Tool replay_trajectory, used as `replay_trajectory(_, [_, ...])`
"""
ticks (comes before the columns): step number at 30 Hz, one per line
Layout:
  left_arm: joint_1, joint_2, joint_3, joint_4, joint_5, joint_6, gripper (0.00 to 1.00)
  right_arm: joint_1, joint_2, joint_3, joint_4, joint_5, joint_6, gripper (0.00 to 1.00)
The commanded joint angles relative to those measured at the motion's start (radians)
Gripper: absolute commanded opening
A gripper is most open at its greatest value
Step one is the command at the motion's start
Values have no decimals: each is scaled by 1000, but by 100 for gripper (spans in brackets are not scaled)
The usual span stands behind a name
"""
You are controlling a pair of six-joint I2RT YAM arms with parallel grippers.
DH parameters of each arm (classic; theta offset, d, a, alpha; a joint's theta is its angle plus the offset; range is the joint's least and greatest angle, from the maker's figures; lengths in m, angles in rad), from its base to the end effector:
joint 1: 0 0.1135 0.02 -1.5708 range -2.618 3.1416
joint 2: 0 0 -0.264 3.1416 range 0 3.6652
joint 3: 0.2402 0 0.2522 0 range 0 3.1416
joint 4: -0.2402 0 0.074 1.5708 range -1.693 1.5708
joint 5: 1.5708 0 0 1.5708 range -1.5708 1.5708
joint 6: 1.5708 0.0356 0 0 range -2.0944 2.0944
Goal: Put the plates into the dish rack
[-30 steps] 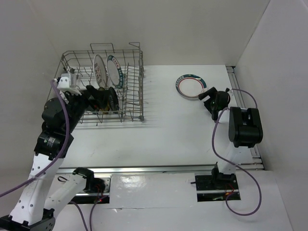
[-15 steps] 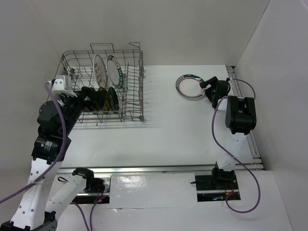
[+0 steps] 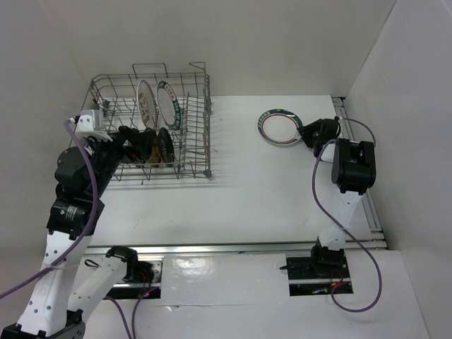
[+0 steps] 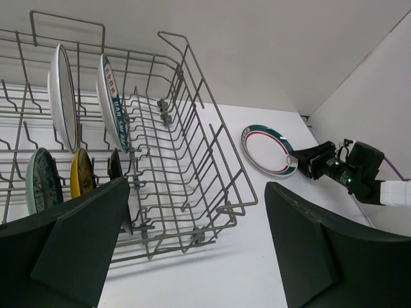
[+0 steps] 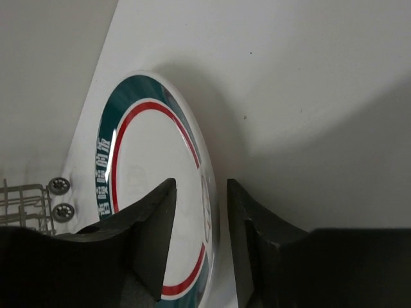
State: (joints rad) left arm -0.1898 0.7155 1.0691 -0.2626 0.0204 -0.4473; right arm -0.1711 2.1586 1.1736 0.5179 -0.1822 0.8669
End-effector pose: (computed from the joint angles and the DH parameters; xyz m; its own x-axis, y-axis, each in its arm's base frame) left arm 0.1363 -0.0269 0.4378 -0.0098 -0.4385 -0.8987 0.2267 0.8744 -0.4291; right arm 0.4437 -0.0701 0.1132 -0.2810 0.8094 -0.5157 0.3435 0.5866 0.7335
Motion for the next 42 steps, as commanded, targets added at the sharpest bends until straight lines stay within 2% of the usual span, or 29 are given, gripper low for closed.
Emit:
replay_trajectory(1, [7,-11,15,39,-17,4,100,-13,66,-43,-205,-11,-17,45])
replay_trajectory(2, [7,-11,15,39,-17,4,100,-13,75,-43,-220,-23,-17,33])
replay_trajectory(3, [7,-11,15,39,-17,4,100,-13,75,-32,-220,-23,-17,25])
replay_trajectory(4, [7,-11,15,39,-26,4,100,-13,75,-32,-220,-33,-26,22])
replay_trajectory(5, [7,-2,15,30,-27,4,100,-13,84,-32,-232,-33,-26,11])
replay_trajectory(7, [7,-2,15,29,-37,4,100,-13,84,-22,-233,-43,-35,6])
replay_trajectory(8, [7,-2,15,29,-37,4,100,-13,84,-22,-245,-43,-35,0])
replay_trajectory(11, [7,-2,15,20,-56,4,100,-13,72,-22,-219,-63,-46,0])
replay_trajectory(18, [7,7,15,20,-74,4,100,-13,-92,-143,-64,-129,-48,0])
replay_trajectory(26, [35,56,26,-3,-62,-14,100,-13,-416,-380,171,-143,81,0])
replay_trajectory(33, [35,76,26,-3,-30,-14,100,7,-658,-473,183,-134,81,0])
replay_trajectory(38, [35,76,26,8,24,-24,100,34,-900,-506,99,-112,61,0])
replay_trajectory(42, [35,87,17,57,169,-24,100,96,-1042,-476,4,-123,6,0])
